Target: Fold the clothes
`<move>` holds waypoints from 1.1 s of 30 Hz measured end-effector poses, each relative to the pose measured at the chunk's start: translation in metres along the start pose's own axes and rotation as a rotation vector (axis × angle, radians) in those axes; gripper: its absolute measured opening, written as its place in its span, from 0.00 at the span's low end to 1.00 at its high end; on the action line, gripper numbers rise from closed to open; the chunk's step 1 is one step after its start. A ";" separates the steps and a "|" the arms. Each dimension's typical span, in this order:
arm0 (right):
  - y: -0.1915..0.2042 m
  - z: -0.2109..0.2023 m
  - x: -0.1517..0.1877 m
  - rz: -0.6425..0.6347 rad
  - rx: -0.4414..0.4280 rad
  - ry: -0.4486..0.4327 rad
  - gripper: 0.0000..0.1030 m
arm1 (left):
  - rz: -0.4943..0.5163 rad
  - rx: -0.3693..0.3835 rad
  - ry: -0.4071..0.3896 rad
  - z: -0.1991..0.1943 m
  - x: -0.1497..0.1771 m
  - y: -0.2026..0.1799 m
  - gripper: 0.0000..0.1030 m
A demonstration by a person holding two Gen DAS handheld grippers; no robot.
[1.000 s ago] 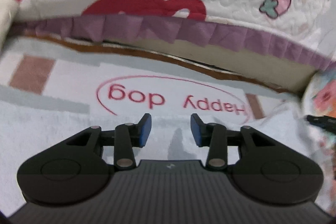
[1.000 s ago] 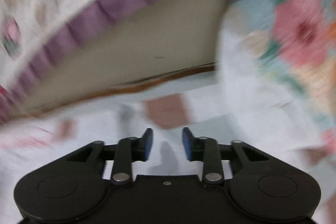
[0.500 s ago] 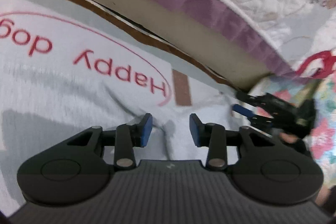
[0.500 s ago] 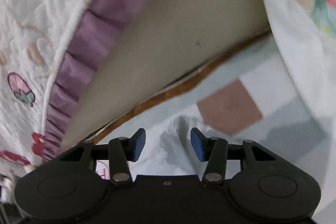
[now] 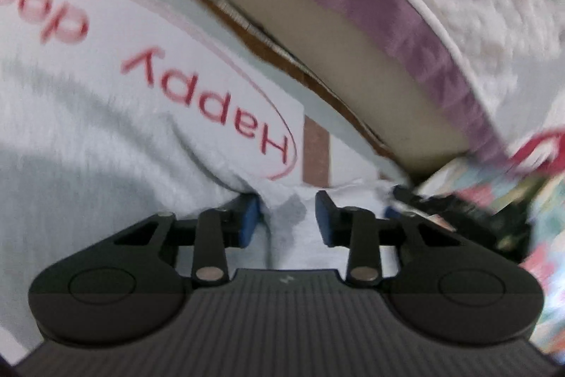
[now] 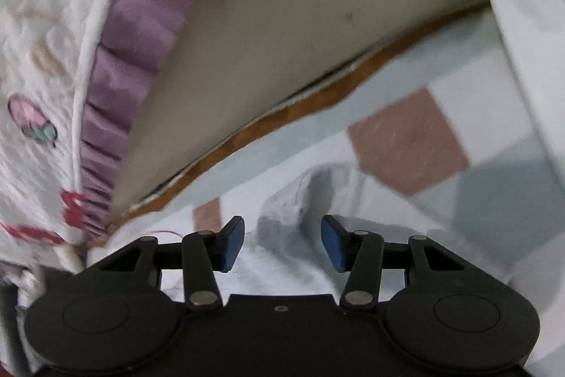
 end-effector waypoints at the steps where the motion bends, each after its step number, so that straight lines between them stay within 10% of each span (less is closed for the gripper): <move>1: 0.000 0.000 0.000 -0.002 -0.023 0.000 0.53 | 0.023 -0.008 -0.004 0.004 0.001 -0.003 0.33; 7: 0.011 0.006 0.001 -0.012 -0.078 0.037 0.53 | -0.159 0.053 -0.059 0.003 -0.009 0.012 0.46; 14: 0.018 0.007 -0.019 -0.078 0.079 0.028 0.53 | -0.181 0.069 -0.082 0.010 -0.012 0.013 0.46; 19: -0.005 0.016 -0.025 -0.004 0.038 0.026 0.53 | -0.208 0.068 -0.146 0.011 -0.009 0.010 0.57; 22: -0.011 0.014 -0.022 0.047 -0.016 0.002 0.38 | -0.087 -0.027 -0.118 0.018 -0.011 -0.006 0.40; 23: -0.010 0.013 -0.020 0.041 -0.027 -0.008 0.13 | -0.012 -0.093 -0.099 0.020 -0.012 -0.011 0.05; 33: 0.026 -0.026 -0.028 -0.256 -0.073 -0.257 0.12 | 0.297 -0.119 -0.215 -0.005 -0.034 -0.029 0.04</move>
Point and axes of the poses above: each gripper's, at about its wrist camera, not at the fingertips, and z roughly the way its jaws point, y to its left, x to its underside, the point moved 3 cm from there along z, roughly the way its jaws point, and after that the axes turned 9 degrees about x, right-handed, at the moved point
